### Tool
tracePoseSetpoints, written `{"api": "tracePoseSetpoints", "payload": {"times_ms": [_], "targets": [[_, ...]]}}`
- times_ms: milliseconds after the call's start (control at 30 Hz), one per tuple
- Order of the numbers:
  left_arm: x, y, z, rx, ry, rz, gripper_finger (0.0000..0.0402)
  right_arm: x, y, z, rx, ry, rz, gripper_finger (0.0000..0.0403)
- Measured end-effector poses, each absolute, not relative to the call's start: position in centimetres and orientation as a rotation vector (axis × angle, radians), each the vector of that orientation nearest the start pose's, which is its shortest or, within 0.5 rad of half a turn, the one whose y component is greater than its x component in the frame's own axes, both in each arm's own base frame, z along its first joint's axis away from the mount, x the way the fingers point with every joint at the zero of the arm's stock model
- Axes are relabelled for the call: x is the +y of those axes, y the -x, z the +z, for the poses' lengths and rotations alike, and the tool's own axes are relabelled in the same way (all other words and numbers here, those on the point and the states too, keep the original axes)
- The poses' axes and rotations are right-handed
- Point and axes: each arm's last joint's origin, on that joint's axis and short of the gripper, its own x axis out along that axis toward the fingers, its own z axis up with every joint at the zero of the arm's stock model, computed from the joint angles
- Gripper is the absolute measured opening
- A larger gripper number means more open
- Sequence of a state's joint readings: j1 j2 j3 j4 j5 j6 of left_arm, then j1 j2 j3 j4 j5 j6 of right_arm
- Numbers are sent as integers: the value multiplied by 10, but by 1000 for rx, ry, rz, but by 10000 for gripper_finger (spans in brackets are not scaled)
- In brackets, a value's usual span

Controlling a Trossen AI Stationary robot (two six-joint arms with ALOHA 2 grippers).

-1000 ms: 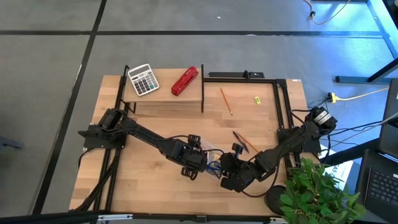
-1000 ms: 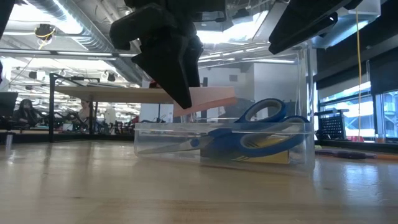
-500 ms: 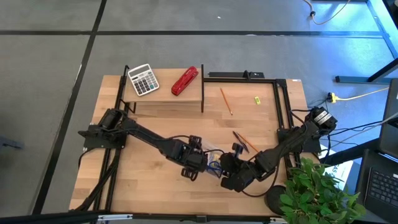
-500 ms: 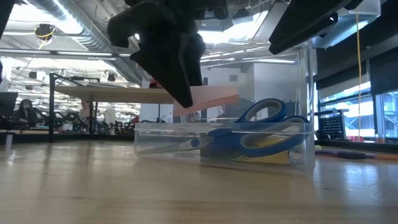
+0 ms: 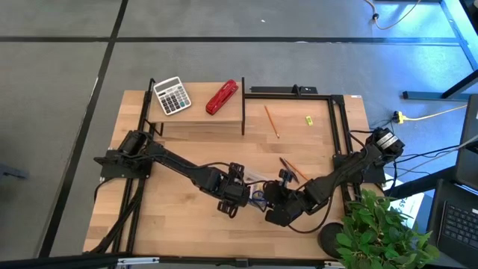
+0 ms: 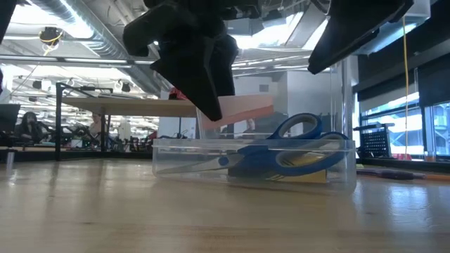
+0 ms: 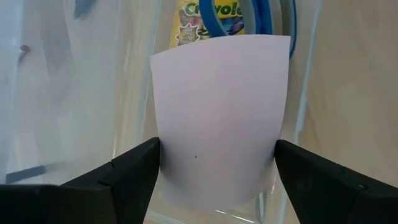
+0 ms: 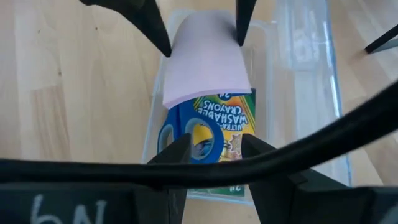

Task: Pack school essentials
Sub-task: Put the pink sticky note into the transparent supply box

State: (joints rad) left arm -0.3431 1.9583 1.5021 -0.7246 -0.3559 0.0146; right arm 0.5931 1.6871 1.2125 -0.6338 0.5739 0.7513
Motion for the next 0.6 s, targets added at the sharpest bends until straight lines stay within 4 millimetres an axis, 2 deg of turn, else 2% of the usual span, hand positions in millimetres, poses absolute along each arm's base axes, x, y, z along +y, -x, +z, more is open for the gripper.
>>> {"api": "tracePoseSetpoints", "payload": {"times_ms": [333, 600], "targets": [[-125, -382, 206, 1113, -472, 6, 302, 175, -288, 225, 853, -88, -318, 145], [-126, -385, 207, 1086, -450, -20, 302, 169, -289, 223, 877, -75, -341, 145]]}}
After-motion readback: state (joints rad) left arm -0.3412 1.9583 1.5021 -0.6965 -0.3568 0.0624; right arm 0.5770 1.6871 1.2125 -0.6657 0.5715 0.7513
